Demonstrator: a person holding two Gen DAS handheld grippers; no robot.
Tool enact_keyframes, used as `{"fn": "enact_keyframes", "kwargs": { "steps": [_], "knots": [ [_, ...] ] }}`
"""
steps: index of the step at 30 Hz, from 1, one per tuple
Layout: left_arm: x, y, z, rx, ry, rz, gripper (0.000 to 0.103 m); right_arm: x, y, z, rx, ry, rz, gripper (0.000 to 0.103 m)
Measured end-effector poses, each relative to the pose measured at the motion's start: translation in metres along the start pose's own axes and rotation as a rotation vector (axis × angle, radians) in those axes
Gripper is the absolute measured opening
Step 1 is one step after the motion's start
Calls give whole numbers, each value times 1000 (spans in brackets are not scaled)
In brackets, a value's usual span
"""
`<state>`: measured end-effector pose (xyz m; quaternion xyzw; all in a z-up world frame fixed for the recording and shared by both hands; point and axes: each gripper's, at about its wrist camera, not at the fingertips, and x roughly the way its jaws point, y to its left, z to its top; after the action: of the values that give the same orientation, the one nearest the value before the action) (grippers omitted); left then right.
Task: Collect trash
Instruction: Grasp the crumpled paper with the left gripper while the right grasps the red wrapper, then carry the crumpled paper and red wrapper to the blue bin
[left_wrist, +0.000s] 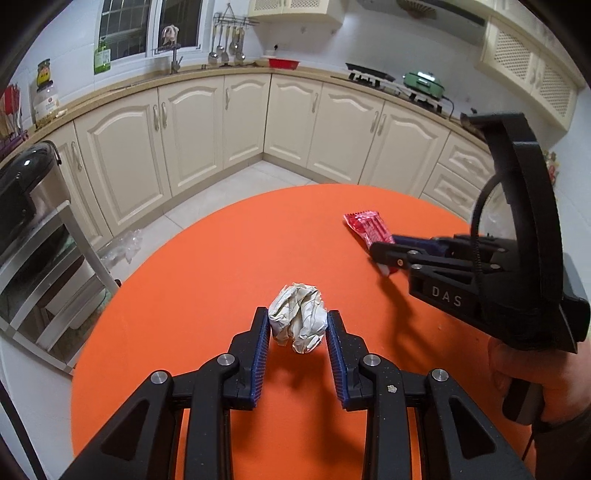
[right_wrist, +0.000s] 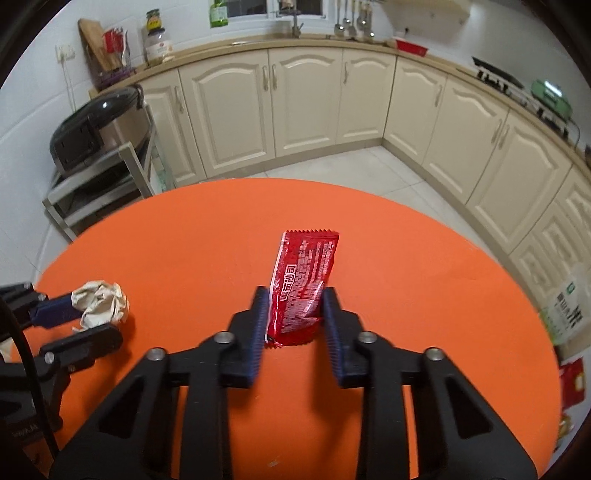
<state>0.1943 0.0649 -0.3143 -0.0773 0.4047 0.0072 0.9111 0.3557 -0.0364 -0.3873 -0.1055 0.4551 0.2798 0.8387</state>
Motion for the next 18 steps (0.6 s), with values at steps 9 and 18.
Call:
{"fn": "enact_keyframes", "kwargs": {
  "steps": [9,18],
  "knots": [
    [-29,0,-15,19,-51,-20,27,-44,4,-38,98,-38,68,11],
    [-44,-3,-43,32,-46,-33,27,-70,16,-82,124,-4,63,12]
  ]
}}
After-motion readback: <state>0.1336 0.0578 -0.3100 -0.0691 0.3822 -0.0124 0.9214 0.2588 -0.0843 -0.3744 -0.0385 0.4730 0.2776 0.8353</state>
